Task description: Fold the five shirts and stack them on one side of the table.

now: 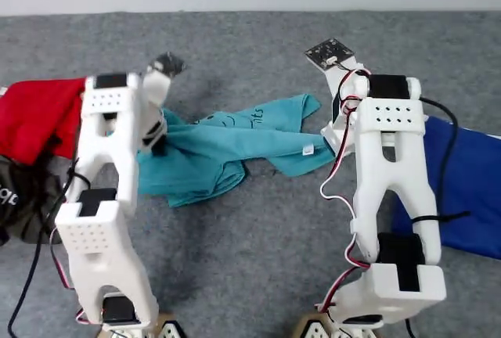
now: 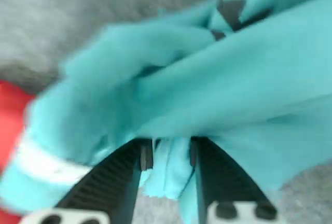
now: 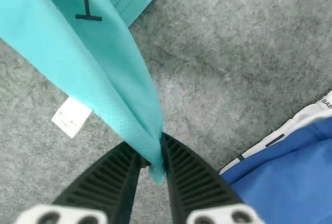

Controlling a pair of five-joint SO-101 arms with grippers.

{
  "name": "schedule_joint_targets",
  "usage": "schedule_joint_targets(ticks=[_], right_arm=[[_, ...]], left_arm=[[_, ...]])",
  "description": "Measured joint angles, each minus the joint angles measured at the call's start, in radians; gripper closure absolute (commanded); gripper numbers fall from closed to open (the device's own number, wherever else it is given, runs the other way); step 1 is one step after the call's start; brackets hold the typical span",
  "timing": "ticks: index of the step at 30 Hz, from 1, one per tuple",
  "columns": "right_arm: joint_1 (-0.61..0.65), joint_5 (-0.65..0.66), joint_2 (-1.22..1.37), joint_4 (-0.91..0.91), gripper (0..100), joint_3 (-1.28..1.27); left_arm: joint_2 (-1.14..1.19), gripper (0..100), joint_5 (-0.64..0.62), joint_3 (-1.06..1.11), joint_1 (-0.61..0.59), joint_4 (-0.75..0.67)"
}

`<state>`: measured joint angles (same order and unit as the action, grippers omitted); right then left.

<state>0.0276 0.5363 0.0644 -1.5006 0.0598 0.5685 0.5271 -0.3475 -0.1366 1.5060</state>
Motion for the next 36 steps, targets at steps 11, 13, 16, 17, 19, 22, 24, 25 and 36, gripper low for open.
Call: schedule_joint_targets(ticks=[11,13,16,17,19,22,24,25,36], right_arm=[[0.0,-0.035,0.0,0.0,99.0,0.0],[0.0,-0.037,0.0,0.0,99.0,0.0],[0.0,-0.037,0.0,0.0,99.0,0.0],[0.0,-0.037,0.0,0.0,99.0,0.0],[0.0,-0.037,0.0,0.0,99.0,0.0],[0.0,-0.037,0.0,0.0,99.0,0.0],[0.0,-0.037,0.0,0.0,99.0,0.0],[0.0,-0.037,0.0,0.0,99.0,0.0],[0.0,-0.037,0.0,-0.003,99.0,0.0]], left_arm=[[-0.029,88,0.015,-0.21,0.029,0.219],[-0.084,88,0.029,-0.149,0.025,0.219],[-0.195,88,0.092,0.006,0.023,0.219],[-0.238,88,0.117,0.071,0.025,0.219],[-0.319,88,0.16,0.206,0.025,0.219],[-0.411,87,0.229,0.391,0.017,0.219],[-0.436,87,0.25,0.483,0.002,0.21],[-0.439,86,0.252,0.516,-0.005,0.187],[-0.316,79,0.23,0.551,-0.04,-0.044]])
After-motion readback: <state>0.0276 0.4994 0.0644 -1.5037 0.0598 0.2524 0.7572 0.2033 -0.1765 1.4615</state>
